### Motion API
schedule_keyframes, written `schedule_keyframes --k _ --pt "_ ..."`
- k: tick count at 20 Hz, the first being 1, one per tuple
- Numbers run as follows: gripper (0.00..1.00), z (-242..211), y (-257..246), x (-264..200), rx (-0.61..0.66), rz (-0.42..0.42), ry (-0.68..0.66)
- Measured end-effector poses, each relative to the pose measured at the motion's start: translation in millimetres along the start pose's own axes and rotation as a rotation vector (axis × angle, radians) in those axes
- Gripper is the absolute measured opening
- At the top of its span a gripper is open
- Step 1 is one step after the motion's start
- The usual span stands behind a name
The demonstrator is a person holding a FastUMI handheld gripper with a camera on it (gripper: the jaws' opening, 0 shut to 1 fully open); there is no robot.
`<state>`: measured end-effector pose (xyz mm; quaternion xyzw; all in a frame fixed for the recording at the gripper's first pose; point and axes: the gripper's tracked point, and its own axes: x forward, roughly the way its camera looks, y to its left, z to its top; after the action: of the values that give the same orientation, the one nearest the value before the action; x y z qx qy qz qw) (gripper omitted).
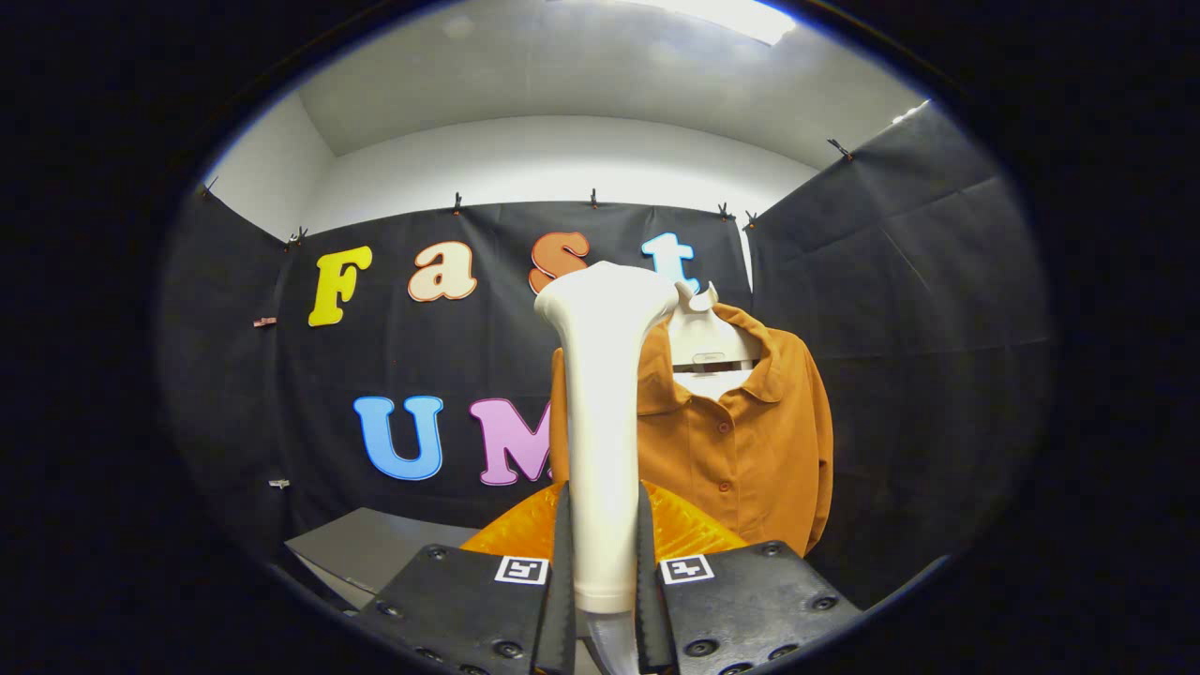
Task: Iron the clothes twice with a garment steamer, once on the left side and once on the right side.
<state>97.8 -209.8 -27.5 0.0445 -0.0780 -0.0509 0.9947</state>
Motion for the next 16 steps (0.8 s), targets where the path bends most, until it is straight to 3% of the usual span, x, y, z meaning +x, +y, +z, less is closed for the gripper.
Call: schedule_keyframes --k 6,16 --pt "0.29 -29 -42 17 0.007 -0.064 0.027" --pt "0.29 -110 -33 50 -0.018 -0.012 0.176"
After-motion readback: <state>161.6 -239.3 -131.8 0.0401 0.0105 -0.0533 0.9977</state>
